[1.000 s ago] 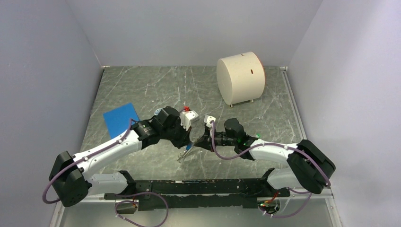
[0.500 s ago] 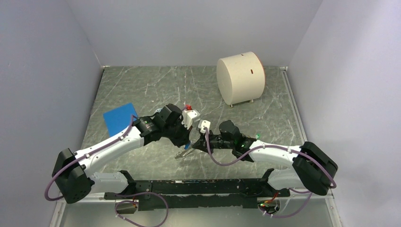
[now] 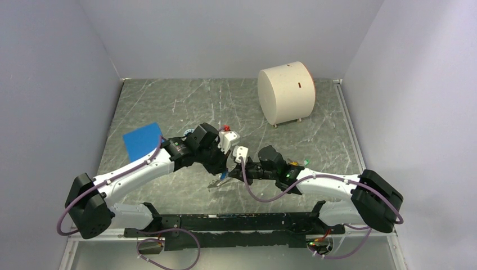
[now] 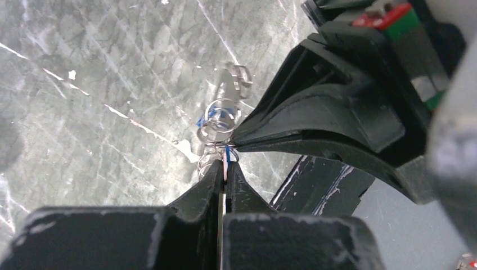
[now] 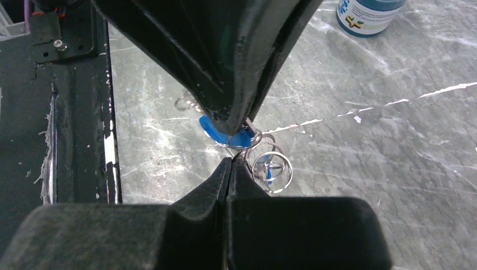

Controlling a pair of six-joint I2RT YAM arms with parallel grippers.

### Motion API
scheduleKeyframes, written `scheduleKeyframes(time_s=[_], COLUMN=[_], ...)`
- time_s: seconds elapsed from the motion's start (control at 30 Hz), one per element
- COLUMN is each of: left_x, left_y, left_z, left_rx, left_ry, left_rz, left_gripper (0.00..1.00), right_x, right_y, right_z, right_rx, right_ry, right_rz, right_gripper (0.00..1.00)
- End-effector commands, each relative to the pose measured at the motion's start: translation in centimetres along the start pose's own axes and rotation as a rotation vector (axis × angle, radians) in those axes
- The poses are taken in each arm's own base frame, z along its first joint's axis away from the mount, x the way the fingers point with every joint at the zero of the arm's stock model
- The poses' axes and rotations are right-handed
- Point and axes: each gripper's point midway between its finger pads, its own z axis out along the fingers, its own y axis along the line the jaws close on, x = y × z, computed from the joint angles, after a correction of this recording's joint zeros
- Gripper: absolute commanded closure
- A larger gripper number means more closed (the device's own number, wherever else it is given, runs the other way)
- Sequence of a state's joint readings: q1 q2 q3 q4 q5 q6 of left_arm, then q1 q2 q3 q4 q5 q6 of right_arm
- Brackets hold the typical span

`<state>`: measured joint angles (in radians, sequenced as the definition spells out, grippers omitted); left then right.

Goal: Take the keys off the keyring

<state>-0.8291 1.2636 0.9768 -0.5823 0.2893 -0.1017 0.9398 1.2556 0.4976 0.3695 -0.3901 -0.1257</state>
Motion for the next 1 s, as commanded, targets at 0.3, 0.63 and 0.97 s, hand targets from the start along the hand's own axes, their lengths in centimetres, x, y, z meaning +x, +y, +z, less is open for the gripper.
scheduleKeyframes(time_s=[0.3,0.63,0.97], left_x=[-2.8,-3.2,-2.4], left_y=[0.6,-1.0,-1.6], left_z=[-2.1,-1.6,-0.8], left_rx=[-0.074,0.021,0.063], left_ry=[-0.079,-0.087,-0.048], left_rz=[0.053,0.088,0.089], left_gripper=[0.97,0.98,0.97], right_x=[-2.8,-2.9,-4.0], right_y=[0.0,-0.2,-0.4], right_z=[0.4,0.7,0.1], right_rx=[0.003,0.020,0.041], right_ry=[-0.057,-0.070,-0.110], right_rz=[-0.069,-0.040,-0.062], right_gripper=[1.00,1.00,1.00])
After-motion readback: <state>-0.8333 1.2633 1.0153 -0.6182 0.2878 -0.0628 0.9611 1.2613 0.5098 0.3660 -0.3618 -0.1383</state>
